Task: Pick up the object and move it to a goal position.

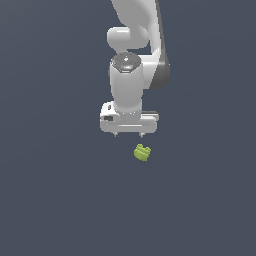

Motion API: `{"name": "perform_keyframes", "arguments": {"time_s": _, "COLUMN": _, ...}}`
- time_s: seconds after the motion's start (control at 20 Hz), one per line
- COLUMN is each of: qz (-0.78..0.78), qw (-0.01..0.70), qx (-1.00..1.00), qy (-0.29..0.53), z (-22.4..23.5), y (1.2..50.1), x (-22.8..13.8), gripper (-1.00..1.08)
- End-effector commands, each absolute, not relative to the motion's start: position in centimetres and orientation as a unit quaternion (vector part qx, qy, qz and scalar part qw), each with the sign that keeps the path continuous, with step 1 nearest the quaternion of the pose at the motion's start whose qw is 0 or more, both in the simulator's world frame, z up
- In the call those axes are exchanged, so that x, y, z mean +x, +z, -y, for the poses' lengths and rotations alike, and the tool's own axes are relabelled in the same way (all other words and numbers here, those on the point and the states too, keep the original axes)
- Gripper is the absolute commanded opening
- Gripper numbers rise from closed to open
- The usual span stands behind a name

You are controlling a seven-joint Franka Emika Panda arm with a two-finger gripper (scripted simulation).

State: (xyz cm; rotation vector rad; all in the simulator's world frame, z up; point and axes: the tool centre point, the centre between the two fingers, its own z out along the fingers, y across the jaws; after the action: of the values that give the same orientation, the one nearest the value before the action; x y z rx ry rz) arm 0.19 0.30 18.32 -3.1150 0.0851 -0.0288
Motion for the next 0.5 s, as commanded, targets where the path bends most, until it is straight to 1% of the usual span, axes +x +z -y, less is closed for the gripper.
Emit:
{"name": "perform_keyframes", "arguments": {"time_s": 0.0, "qz": -0.027, "qw": 0.013, "qx": -1.0, "qy": -0.009, "z": -0.3, "y": 18.32, "x": 0.19, "gripper": 1.0}}
{"name": "perform_keyframes", "arguments": {"time_s": 0.45, "qz": -0.046, "qw": 0.014, "qx": -0.999, "qy": 0.007, "z": 0.31, "y": 17.73, "x": -0.12, "gripper": 1.0}}
